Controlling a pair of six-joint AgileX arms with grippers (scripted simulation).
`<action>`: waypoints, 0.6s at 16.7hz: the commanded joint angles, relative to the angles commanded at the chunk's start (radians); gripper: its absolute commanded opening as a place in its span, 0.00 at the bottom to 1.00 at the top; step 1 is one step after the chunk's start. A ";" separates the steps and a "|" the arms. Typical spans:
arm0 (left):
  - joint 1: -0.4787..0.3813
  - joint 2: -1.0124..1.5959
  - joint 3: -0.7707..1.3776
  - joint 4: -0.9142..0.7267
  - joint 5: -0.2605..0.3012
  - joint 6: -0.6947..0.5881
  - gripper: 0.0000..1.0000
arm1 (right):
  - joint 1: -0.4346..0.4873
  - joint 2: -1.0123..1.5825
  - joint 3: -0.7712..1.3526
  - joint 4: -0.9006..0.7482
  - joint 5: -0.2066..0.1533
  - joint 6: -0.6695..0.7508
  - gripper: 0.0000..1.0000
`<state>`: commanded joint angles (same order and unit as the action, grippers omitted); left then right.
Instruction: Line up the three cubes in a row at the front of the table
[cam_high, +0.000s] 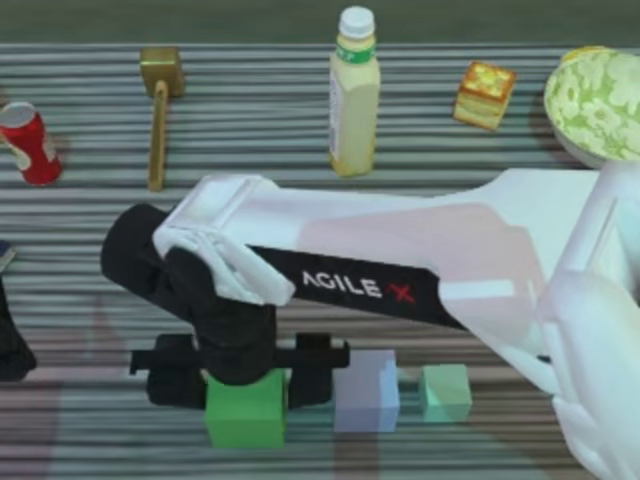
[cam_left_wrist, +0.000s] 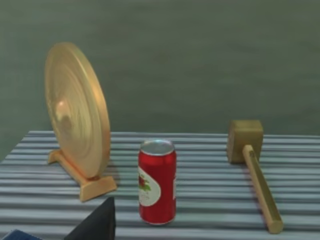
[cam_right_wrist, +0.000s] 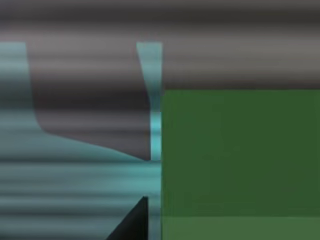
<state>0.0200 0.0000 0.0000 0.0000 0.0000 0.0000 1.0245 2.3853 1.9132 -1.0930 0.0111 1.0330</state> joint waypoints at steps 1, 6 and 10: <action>0.000 0.000 0.000 0.000 0.000 0.000 1.00 | 0.000 0.000 0.000 0.000 0.000 0.000 1.00; 0.000 0.000 0.000 0.000 0.000 0.000 1.00 | 0.000 0.000 0.000 0.000 0.000 0.000 1.00; 0.000 0.000 0.000 0.000 0.000 0.000 1.00 | -0.001 0.000 0.004 -0.004 0.000 0.000 1.00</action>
<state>0.0200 0.0000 0.0000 0.0000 0.0000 0.0000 1.0234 2.3849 1.9168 -1.0966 0.0112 1.0329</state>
